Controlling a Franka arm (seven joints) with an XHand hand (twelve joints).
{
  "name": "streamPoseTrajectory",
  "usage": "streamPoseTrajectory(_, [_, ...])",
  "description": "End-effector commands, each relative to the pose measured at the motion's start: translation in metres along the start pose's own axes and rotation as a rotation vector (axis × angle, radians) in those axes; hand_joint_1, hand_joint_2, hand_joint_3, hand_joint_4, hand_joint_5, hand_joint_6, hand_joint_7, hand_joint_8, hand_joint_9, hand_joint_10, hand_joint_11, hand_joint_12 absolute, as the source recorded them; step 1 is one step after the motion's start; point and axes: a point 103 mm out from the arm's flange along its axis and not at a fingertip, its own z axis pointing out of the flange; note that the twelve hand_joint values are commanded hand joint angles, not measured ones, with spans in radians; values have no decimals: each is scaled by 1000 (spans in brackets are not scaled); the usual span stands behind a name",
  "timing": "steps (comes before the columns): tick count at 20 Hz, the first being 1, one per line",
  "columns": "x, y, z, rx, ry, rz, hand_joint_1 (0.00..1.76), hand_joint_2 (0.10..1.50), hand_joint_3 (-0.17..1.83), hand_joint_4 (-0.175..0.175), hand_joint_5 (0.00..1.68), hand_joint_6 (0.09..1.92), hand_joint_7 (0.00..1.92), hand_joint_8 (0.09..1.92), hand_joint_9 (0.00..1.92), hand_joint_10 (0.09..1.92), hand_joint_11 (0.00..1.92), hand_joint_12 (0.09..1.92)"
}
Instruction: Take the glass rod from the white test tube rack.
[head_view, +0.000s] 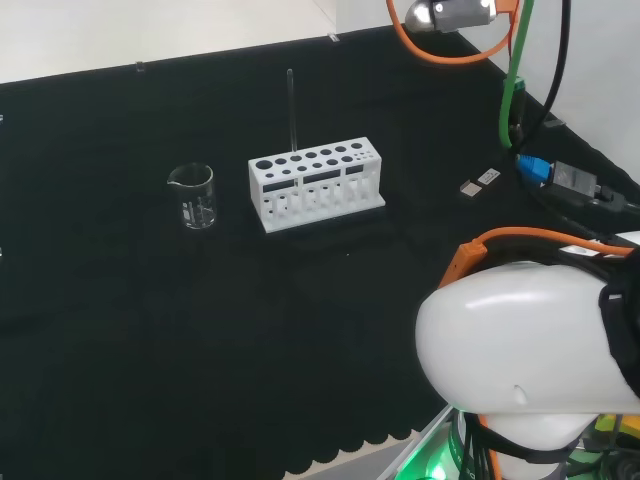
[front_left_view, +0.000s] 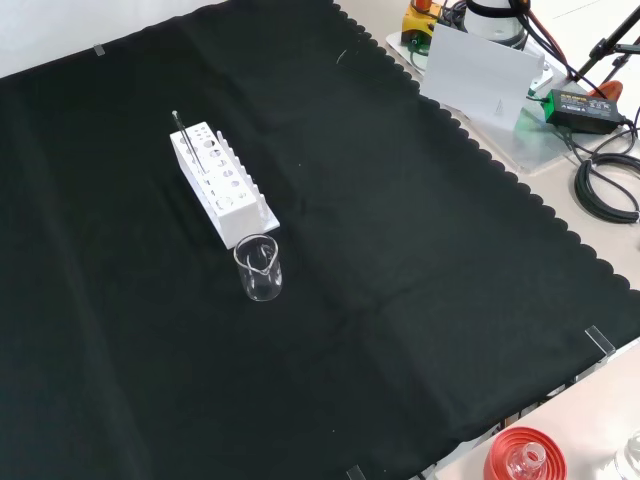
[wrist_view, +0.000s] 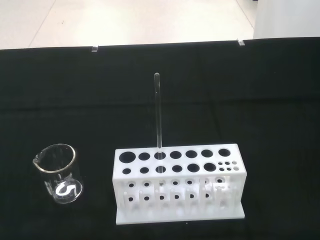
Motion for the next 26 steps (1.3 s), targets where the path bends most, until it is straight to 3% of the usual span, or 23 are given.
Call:
streamPoseTrajectory(1, [-19, -85, -77, -84, -26, 120, 474, 1039, -126, -15, 43, 205, 84, 495, 526, 87, 124, 1422])
streamPoseTrajectory(4, [-19, -92, -83, -91, -30, 124, 435, 1064, -121, -14, 30, 87, 8, 437, 438, 87, 12, 1454])
streamPoseTrajectory(17, [-20, -89, -81, -83, -24, 119, 426, 1073, -131, -16, 62, 87, 0, 530, 450, 87, 14, 1474])
streamPoseTrajectory(18, [-20, -89, -81, -85, -22, 119, 426, 1079, -144, -16, 68, 87, 0, 537, 412, 141, 16, 1475])
streamPoseTrajectory(20, [-20, -89, -79, -90, -19, 117, 425, 1089, -166, -16, 77, 87, 0, 560, 247, 547, 22, 1480])
streamPoseTrajectory(22, [-21, -90, -78, -93, -21, 114, 424, 1092, -174, -17, 87, 87, 0, 602, 149, 818, 38, 1487])
streamPoseTrajectory(26, [-21, -90, -76, -93, -23, 111, 424, 1093, -175, -20, 104, 87, 11, 698, 213, 944, 187, 1466])
